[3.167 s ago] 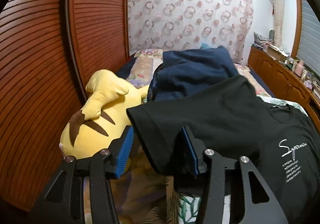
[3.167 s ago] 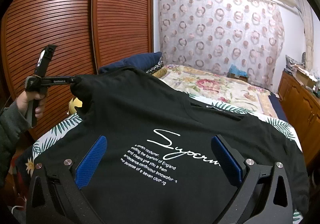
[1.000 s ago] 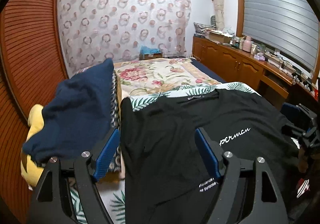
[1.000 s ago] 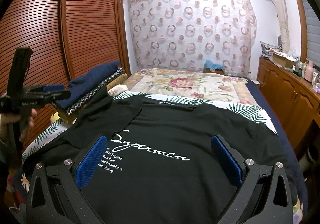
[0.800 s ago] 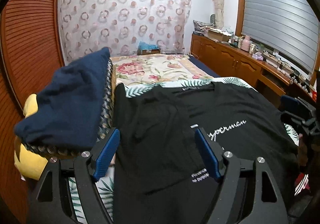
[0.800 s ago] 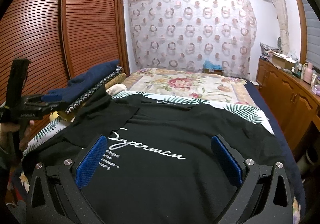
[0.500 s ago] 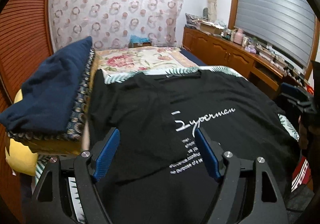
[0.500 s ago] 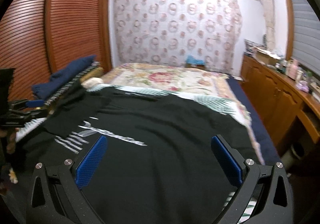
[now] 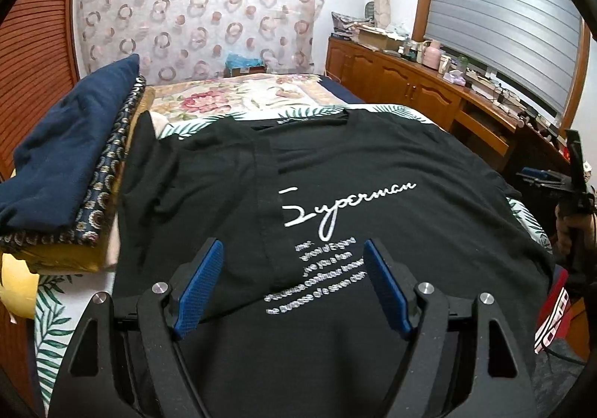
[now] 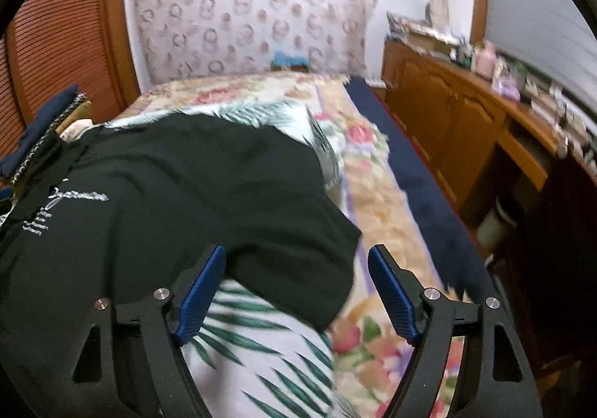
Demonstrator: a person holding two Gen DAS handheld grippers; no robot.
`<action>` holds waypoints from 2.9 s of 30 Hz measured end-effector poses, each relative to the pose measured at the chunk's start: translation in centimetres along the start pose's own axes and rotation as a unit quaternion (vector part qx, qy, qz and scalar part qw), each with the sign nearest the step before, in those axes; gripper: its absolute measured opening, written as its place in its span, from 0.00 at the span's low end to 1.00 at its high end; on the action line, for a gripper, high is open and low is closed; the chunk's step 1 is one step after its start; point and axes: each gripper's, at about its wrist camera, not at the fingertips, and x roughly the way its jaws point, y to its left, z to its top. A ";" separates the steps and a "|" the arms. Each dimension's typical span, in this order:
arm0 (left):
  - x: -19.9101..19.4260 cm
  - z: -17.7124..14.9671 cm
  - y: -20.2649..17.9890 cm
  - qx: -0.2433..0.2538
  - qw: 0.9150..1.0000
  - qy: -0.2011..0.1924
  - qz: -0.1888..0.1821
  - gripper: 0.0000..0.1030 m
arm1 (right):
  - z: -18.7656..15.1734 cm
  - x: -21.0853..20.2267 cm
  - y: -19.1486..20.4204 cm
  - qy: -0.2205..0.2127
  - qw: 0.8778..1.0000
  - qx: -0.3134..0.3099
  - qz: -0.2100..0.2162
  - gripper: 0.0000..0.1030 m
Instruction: Fold small clothes
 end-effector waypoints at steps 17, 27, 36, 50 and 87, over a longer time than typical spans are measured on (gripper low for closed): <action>-0.1 -0.1 -3.2 0.006 0.999 0.001 -0.031 0.76 | 1.9 1.7 -2.6 0.056 0.995 0.044 0.076 0.37; -0.3 -0.3 -3.5 0.003 1.000 -0.002 -0.026 0.76 | 2.4 1.0 -0.7 0.033 0.999 -0.036 0.004 0.06; -0.4 -0.3 -3.0 -0.004 1.000 -0.008 -0.025 0.76 | 4.2 -3.1 5.1 -0.047 0.993 -0.084 0.065 0.05; -1.2 -0.1 -3.4 -0.002 0.999 -0.016 -0.030 0.76 | -2.6 -0.8 10.9 0.020 0.987 -0.111 0.116 0.08; -0.6 0.9 -5.1 0.008 0.999 -0.018 -0.045 0.76 | 4.7 4.1 14.2 0.037 0.983 -0.125 0.130 0.07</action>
